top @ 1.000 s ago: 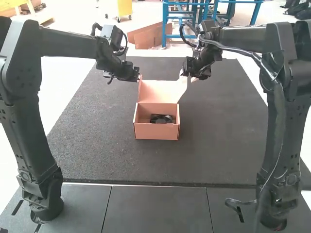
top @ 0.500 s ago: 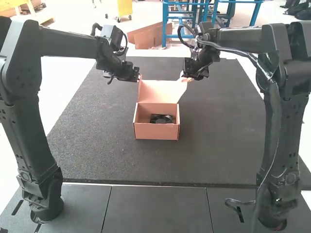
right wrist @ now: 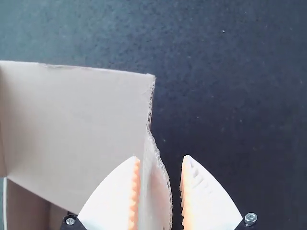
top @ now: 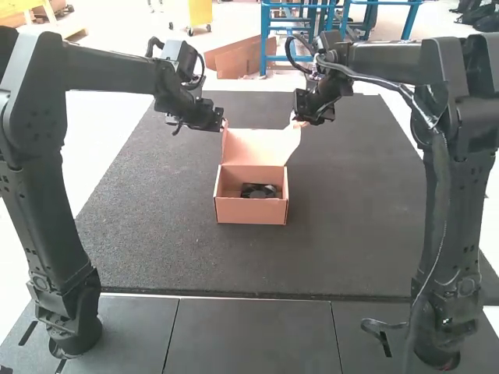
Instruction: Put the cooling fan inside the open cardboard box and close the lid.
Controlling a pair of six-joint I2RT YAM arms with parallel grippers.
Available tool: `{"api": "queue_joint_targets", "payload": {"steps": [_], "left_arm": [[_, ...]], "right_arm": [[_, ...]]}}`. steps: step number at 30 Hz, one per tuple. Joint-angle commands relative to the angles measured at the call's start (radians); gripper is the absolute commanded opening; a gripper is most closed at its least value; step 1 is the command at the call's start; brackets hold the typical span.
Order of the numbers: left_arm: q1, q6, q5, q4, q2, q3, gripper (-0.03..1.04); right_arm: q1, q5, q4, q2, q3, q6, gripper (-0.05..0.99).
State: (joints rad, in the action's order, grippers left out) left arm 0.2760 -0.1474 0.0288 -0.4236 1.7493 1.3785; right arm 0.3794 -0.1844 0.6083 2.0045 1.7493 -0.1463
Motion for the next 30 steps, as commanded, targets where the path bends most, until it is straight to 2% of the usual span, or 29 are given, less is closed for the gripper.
{"api": "queue_joint_targets", "payload": {"steps": [1,4,17,20,30], "left_arm": [[0.009,-0.009,-0.010,0.000,-0.007,0.030,0.97],[0.009,-0.009,-0.010,0.000,-0.007,0.031,0.97],[0.009,-0.009,-0.010,0.000,-0.007,0.031,0.97],[0.009,-0.009,-0.010,0.000,-0.007,0.031,0.97],[0.009,-0.009,-0.010,-0.004,-0.007,0.027,0.97]], "right_arm": [[0.010,-0.007,0.002,-0.009,0.033,-0.001,0.22],[0.012,-0.007,0.008,-0.010,0.033,0.001,0.19],[0.019,-0.012,0.045,-0.009,0.030,0.004,0.18],[0.019,-0.015,0.045,-0.009,0.032,0.004,0.09],[0.029,-0.020,0.061,-0.010,0.032,0.008,0.03]]}}
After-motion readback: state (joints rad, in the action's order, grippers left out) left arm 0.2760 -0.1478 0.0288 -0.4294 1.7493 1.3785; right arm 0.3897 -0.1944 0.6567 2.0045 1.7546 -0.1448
